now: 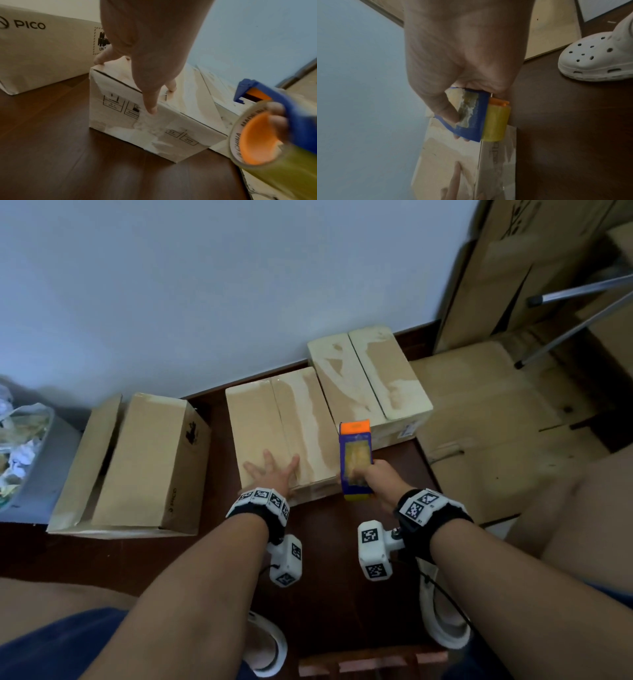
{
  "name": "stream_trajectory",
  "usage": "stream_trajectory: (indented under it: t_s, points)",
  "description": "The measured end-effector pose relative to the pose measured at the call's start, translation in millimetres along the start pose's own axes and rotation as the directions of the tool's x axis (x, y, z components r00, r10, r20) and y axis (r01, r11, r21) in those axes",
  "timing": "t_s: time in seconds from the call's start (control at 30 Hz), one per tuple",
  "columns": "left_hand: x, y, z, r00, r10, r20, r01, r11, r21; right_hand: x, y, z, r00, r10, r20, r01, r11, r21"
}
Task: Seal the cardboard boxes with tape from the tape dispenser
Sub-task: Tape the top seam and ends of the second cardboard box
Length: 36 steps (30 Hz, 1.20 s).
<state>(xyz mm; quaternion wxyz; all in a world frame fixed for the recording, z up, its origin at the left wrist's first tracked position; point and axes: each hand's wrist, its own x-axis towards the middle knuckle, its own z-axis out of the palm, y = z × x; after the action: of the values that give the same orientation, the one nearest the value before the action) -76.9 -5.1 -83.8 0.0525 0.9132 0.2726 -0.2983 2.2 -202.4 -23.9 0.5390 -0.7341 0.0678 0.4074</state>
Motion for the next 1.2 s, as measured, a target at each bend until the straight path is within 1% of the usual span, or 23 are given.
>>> stream_trajectory:
  t_s: [0.07,0.13,0.2,0.23,0.27,0.3,0.33,0.37,0.4,0.43,0.47,0.53,0.6,0.63,0.7,0.73,0.8,0.9,0.97,1.03,1.13,1.2]
  points:
    - [5.3,-2.8,-3.0,1.0,0.009,-0.016,-0.008,1.0,0.024,0.8,-0.6,-5.7,1.0,-0.017,-0.008,0.018,0.997,0.073]
    - [8.7,-14.2,-8.4,0.999,0.045,-0.009,-0.044,0.998,0.044,4.7,-0.1,-9.8,0.999,-0.038,-0.026,0.041,0.995,0.092]
    - [8.9,-27.2,-16.8,0.993,0.118,0.021,-0.119,0.992,0.041,2.3,-1.5,-11.6,0.997,-0.055,-0.059,0.056,0.998,0.008]
    - [3.6,-32.3,-25.2,0.988,0.155,0.017,-0.155,0.988,-0.01,0.9,-3.0,-12.5,0.996,-0.074,-0.04,0.072,0.997,-0.034]
    - [0.4,-37.8,-31.5,0.983,0.184,-0.011,-0.184,0.974,-0.129,-3.4,-6.3,-11.6,0.995,-0.096,-0.012,0.094,0.993,-0.077]
    - [-5.1,-42.5,-37.9,0.982,0.178,-0.057,-0.187,0.933,-0.308,-7.4,-8.6,-10.4,0.993,-0.102,0.057,0.109,0.987,-0.121]
    - [-11.8,-46.9,-44.6,0.984,0.141,-0.108,-0.176,0.842,-0.51,-13.1,-11.2,-8.0,0.987,-0.111,0.119,0.131,0.976,-0.176]
    - [-19.3,-49.1,-49.8,0.988,0.08,-0.13,-0.148,0.707,-0.691,-15.1,-10.6,-5.5,0.978,-0.106,0.179,0.148,0.959,-0.242]
    - [-28.2,-49.5,-53.7,0.993,0.036,-0.115,-0.116,0.538,-0.835,-19.9,-11.7,-1.9,0.97,-0.095,0.223,0.165,0.933,-0.321]
    - [-36.8,-49.2,-54.6,0.997,0.018,-0.071,-0.073,0.385,-0.92,-24.6,-12.2,1.9,0.963,-0.086,0.255,0.187,0.895,-0.405]
    - [-44.5,-47.3,-54.0,1.0,0.016,-0.026,-0.029,0.277,-0.96,-29.1,-12.8,5.6,0.957,-0.089,0.276,0.219,0.845,-0.488]
    - [-54.4,-45.2,-48.7,0.999,0.017,0.048,0.044,0.193,-0.98,-36.9,-13.5,12.5,0.947,-0.079,0.31,0.265,0.738,-0.62]
    - [-65.3,-42.6,-46.0,0.991,0.035,0.131,0.125,0.142,-0.982,-44.7,-15.8,17.4,0.943,-0.066,0.325,0.284,0.669,-0.687]
    - [-70.2,-41.9,-44.7,0.985,0.052,0.167,0.158,0.136,-0.978,-49.1,-17.3,19.0,0.942,-0.066,0.33,0.291,0.649,-0.703]
    - [-79.5,-40.5,-42.8,0.974,0.092,0.206,0.194,0.124,-0.973,-56.1,-19.0,20.8,0.94,-0.087,0.329,0.312,0.61,-0.729]
    - [-84.2,-39.8,-43.0,0.969,0.113,0.221,0.209,0.103,-0.972,-58.9,-18.6,21.4,0.939,-0.098,0.328,0.321,0.586,-0.744]
    - [-90.6,-41.9,-43.2,0.966,0.133,0.22,0.21,0.086,-0.974,-61.0,-15.6,22.3,0.941,-0.103,0.321,0.322,0.557,-0.766]
    - [-70.7,-55.0,-29.7,0.967,0.147,0.206,0.189,0.123,-0.974,-64.5,-14.6,24.0,0.942,-0.098,0.321,0.32,0.548,-0.772]
    - [-79.2,-54.4,-34.3,0.966,0.145,0.213,0.192,0.144,-0.971,-65.3,-14.5,24.5,0.942,-0.093,0.322,0.318,0.553,-0.77]
    - [-102.5,-50.0,-48.1,0.969,0.142,0.202,0.184,0.134,-0.974,-64.6,-14.1,25.5,0.94,-0.074,0.332,0.313,0.567,-0.762]
    - [-104.2,-53.4,-48.2,0.97,0.133,0.203,0.196,0.062,-0.979,-65.8,-14.0,26.9,0.945,-0.063,0.32,0.292,0.602,-0.744]
    - [-94.8,-59.2,-43.9,0.963,0.162,0.215,0.207,0.063,-0.976,-67.0,-15.8,28.8,0.943,-0.086,0.322,0.31,0.585,-0.75]
